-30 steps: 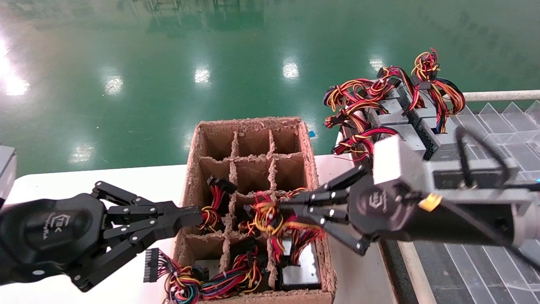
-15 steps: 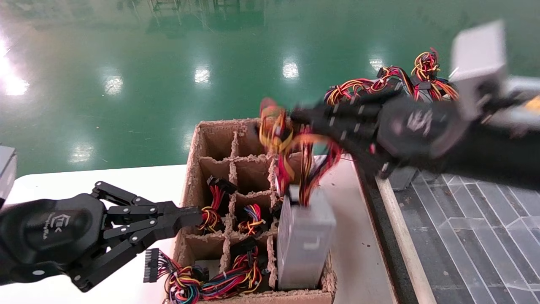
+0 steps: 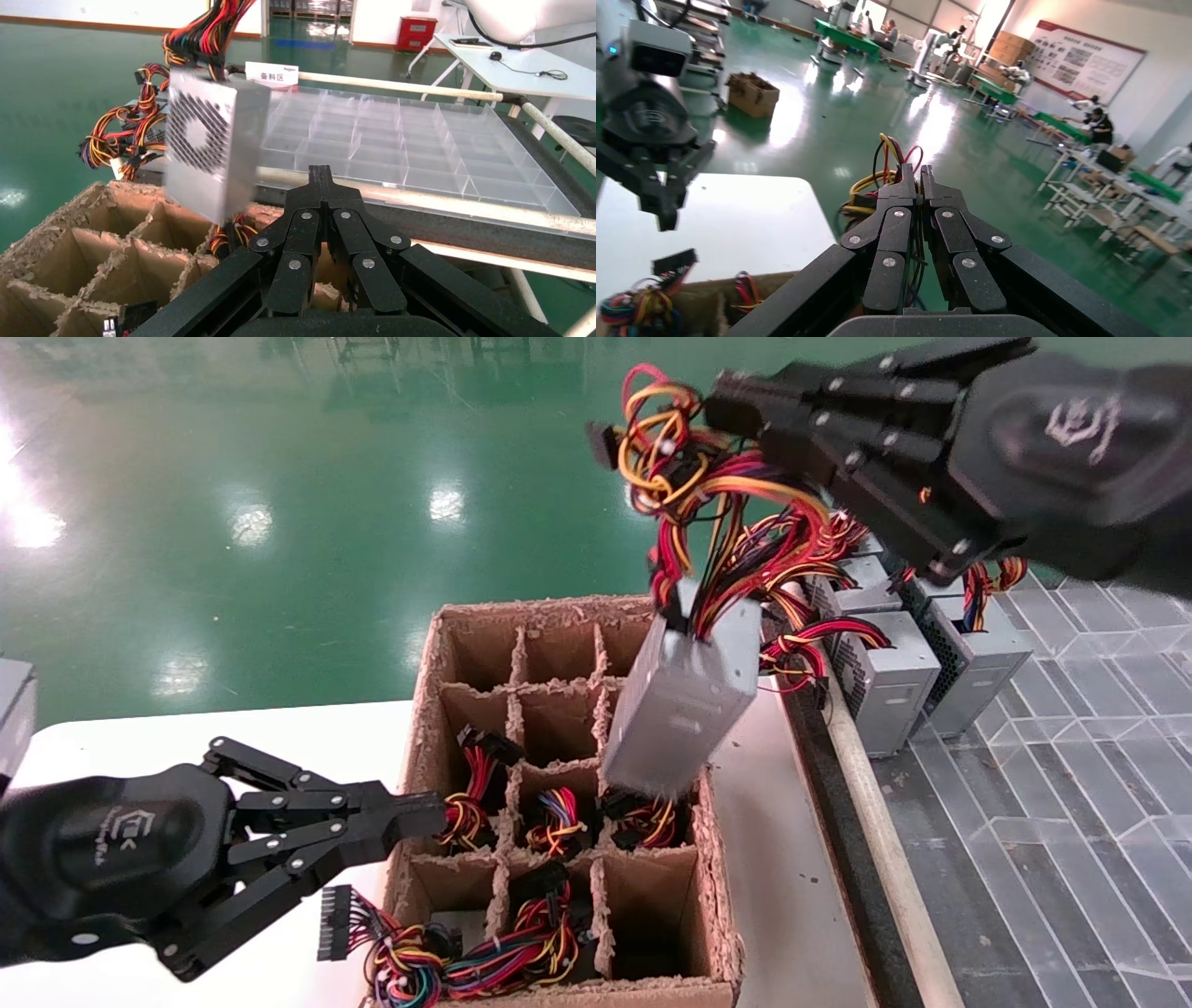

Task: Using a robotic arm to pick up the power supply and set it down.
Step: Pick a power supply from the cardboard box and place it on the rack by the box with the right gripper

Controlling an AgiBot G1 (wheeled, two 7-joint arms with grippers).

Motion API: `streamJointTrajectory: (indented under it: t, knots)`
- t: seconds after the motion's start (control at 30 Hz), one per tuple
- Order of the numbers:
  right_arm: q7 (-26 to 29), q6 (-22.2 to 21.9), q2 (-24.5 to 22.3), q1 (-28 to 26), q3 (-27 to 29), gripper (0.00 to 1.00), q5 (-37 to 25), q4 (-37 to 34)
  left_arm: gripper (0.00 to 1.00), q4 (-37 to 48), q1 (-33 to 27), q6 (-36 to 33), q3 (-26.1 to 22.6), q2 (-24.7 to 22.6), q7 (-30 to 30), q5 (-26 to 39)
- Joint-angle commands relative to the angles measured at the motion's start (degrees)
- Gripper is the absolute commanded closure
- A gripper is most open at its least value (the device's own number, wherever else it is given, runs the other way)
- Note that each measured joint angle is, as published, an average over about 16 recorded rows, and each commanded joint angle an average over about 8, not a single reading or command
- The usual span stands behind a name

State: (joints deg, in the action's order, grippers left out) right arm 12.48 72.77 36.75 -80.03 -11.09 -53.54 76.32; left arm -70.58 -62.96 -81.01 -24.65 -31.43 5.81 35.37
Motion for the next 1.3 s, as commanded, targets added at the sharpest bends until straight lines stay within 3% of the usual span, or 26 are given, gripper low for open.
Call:
streamJointTrajectory:
  t: [0.03,0.43,0.83,1.07,1.3]
  knots:
    - [-0.18,-0.05,-0.35,-0.82,0.27,1.0,-0.18,0.01,1.0,0.0,0.0,0.0,0.0,0.0,0.0,0.0]
    - [0.18,-1.59,-6.57,0.22,3.7,1.0,-0.07,-0.75,1.0,0.0,0.0,0.0,0.0,0.0,0.0,0.0]
    - [-0.65,-3.95,-15.19,10.15,8.68,1.0,0.63,-5.17,1.0,0.0,0.0,0.0,0.0,0.0,0.0,0.0]
    - [-2.89,-6.06,-15.97,15.49,10.37,1.0,0.52,-8.97,1.0,0.0,0.0,0.0,0.0,0.0,0.0,0.0]
    - [-3.91,-7.52,-15.54,17.33,10.19,1.0,-0.73,-10.71,1.0,0.0,0.0,0.0,0.0,0.0,0.0,0.0]
